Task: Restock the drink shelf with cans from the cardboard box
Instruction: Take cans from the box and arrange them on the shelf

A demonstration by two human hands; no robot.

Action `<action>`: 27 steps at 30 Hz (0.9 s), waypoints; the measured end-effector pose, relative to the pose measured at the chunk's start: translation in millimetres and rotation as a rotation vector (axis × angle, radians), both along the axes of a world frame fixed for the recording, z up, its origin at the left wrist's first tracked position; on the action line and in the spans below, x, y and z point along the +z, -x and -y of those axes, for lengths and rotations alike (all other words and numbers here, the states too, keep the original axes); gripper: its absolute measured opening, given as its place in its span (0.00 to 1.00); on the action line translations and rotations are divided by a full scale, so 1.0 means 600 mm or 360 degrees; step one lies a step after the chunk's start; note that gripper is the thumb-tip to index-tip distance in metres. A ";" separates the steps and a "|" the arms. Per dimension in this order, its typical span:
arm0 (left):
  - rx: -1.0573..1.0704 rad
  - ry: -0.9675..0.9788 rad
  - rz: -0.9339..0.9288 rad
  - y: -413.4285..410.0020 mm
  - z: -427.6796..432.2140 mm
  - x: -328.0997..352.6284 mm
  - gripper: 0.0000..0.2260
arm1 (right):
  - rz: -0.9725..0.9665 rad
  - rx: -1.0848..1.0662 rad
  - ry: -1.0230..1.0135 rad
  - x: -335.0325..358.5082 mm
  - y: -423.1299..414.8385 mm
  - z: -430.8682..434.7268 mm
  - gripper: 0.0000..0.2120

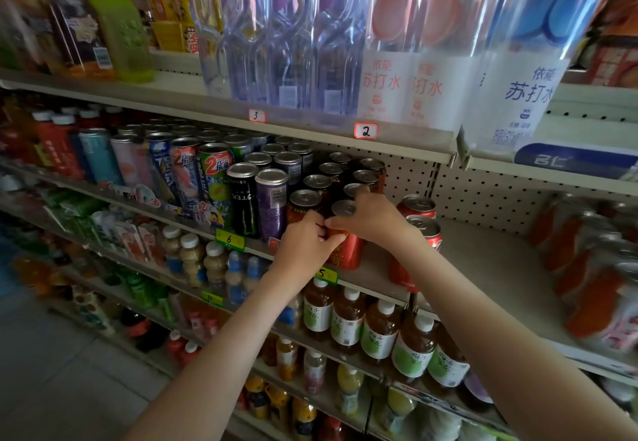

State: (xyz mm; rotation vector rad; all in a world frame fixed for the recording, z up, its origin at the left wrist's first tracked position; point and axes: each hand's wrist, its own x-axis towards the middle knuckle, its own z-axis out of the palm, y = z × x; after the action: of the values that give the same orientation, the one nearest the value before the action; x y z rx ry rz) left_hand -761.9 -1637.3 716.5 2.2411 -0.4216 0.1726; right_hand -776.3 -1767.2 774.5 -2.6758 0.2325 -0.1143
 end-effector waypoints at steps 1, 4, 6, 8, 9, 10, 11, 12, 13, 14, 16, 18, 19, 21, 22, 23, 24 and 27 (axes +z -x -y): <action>-0.0006 -0.0036 0.0003 0.000 -0.001 0.001 0.17 | -0.0006 -0.0002 0.0005 -0.001 0.003 0.000 0.41; -0.0084 -0.0036 -0.0075 -0.001 -0.010 0.005 0.16 | 0.0073 0.0010 0.0239 0.000 0.020 -0.008 0.40; -0.0117 -0.0008 -0.0124 -0.001 -0.019 0.009 0.16 | 0.0283 0.0051 0.0405 0.004 0.038 -0.018 0.35; -0.0139 0.0040 -0.0142 0.004 -0.031 0.013 0.12 | 0.0505 0.0172 0.0452 0.009 0.060 -0.032 0.29; -0.0152 0.0073 -0.0143 0.006 -0.038 0.014 0.08 | 0.0598 0.0252 0.0442 0.010 0.070 -0.039 0.26; -0.0159 0.0112 -0.0149 0.010 -0.046 0.015 0.06 | 0.0673 0.0339 0.0427 0.010 0.079 -0.047 0.25; -0.0158 0.0161 -0.0157 0.013 -0.056 0.013 0.04 | 0.0749 0.0428 0.0411 0.008 0.086 -0.058 0.23; -0.0145 0.0183 -0.0150 0.017 -0.065 0.011 0.03 | 0.0829 0.0507 0.0401 0.005 0.092 -0.067 0.21; -0.0120 0.0182 -0.0121 0.022 -0.077 0.007 0.03 | 0.0904 0.0577 0.0390 -0.002 0.094 -0.076 0.18; -0.0079 0.0188 -0.0100 0.027 -0.089 0.003 0.02 | 0.0950 0.0643 0.0373 -0.010 0.094 -0.086 0.16; 0.0029 0.0264 -0.0147 0.039 -0.121 -0.018 0.03 | 0.0970 0.0767 0.0306 -0.034 0.089 -0.112 0.12; 0.0173 0.0392 -0.0271 0.059 -0.160 -0.049 0.04 | 0.0911 0.0905 0.0206 -0.065 0.079 -0.143 0.11; 0.0259 0.0446 -0.0327 0.071 -0.181 -0.068 0.04 | 0.0861 0.0959 0.0161 -0.082 0.076 -0.159 0.12; 0.0418 0.0515 -0.0419 0.102 -0.224 -0.106 0.07 | 0.0784 0.1050 0.0082 -0.120 0.069 -0.191 0.13; 0.0526 0.0529 -0.0482 0.124 -0.252 -0.135 0.09 | 0.0728 0.1126 0.0042 -0.145 0.067 -0.215 0.13; 0.0627 0.0517 -0.0529 0.146 -0.278 -0.162 0.10 | 0.0658 0.1201 0.0019 -0.169 0.067 -0.237 0.12; 0.0734 0.0509 -0.0574 0.165 -0.300 -0.188 0.11 | 0.0593 0.1266 0.0005 -0.195 0.066 -0.254 0.12; 0.1130 0.0507 -0.0745 0.236 -0.365 -0.281 0.07 | 0.0234 0.1422 -0.0075 -0.289 0.063 -0.316 0.13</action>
State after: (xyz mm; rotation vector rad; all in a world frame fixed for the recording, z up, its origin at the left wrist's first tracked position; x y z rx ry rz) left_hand -903.7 -1418.1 548.2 1.9406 0.6205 0.0667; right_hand -814.0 -1577.4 601.1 -2.4536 -0.9751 -0.0200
